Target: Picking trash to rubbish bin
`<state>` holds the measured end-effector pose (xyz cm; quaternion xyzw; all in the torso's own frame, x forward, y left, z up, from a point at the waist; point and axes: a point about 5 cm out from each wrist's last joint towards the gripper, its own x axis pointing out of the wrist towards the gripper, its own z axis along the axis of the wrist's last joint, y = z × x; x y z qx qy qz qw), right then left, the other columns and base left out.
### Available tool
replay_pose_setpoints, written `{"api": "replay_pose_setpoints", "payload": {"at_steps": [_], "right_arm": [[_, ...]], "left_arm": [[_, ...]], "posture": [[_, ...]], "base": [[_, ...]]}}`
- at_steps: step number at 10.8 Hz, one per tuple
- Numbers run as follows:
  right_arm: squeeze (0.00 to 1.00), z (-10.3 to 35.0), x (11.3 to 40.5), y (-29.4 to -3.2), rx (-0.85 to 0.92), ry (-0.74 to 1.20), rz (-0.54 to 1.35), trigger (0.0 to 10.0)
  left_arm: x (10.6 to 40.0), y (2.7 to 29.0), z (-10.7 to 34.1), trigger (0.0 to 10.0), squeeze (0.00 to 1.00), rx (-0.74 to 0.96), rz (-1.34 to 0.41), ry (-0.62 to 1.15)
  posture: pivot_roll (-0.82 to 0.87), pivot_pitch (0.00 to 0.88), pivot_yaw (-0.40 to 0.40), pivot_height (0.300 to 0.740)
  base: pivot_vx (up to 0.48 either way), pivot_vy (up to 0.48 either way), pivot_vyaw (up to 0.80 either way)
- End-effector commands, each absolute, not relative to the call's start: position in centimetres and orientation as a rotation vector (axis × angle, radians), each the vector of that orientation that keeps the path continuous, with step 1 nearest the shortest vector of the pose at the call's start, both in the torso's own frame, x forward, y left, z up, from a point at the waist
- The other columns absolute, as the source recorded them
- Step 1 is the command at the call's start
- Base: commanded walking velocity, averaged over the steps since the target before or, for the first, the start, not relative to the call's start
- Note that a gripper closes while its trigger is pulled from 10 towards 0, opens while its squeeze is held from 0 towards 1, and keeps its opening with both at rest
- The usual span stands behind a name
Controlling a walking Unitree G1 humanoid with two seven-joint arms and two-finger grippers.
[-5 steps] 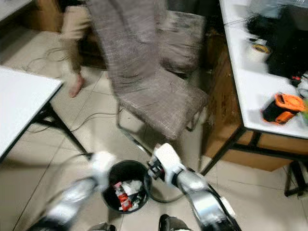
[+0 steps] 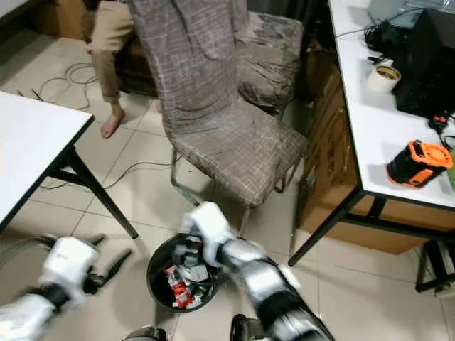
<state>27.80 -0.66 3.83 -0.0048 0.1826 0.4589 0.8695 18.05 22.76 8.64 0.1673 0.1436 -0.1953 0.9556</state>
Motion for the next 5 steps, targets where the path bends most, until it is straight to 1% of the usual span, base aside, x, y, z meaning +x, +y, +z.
{"api": "replay_pose_setpoints", "payload": {"at_steps": [1, 2, 3, 4, 5], "right_arm": [[0.0, 3.5, 27.9, -0.8, -0.015, 0.398, 0.971, 10.0], [0.0, 3.5, 28.0, -0.5, -0.04, 0.397, 0.981, 10.0], [0.16, 3.3, 28.2, -0.4, -0.117, 0.398, 1.01, 10.0], [0.58, 3.1, 28.1, -0.4, -0.136, 0.402, 1.026, 10.0], [0.79, 2.9, 28.0, -0.5, -0.154, 0.403, 1.036, 10.0]], "left_arm": [[17.5, 22.2, 9.1, 10.0, 0.0, 0.321, -0.44, 0.315], [17.4, 22.0, 9.4, 10.0, 0.0, 0.321, -0.469, 0.322], [16.6, 21.3, 9.9, 10.0, 0.0, 0.307, -0.523, 0.372], [16.5, 21.1, 9.9, 10.0, 0.0, 0.308, -0.533, 0.383], [16.4, 21.1, 10.0, 10.0, 0.0, 0.308, -0.539, 0.392]], "posture": [[0.17, 0.155, -0.103, 0.74], [0.17, 0.157, -0.101, 0.74], [0.17, 0.158, -0.093, 0.74], [0.16, 0.159, -0.089, 0.74], [0.16, 0.159, -0.087, 0.74]], "base": [[0.0, 0.0, 0.0], [0.0, 0.0, 0.0], [0.0, 0.0, 0.0], [0.0, 0.0, 0.0], [0.0, 0.0, 0.0]]}}
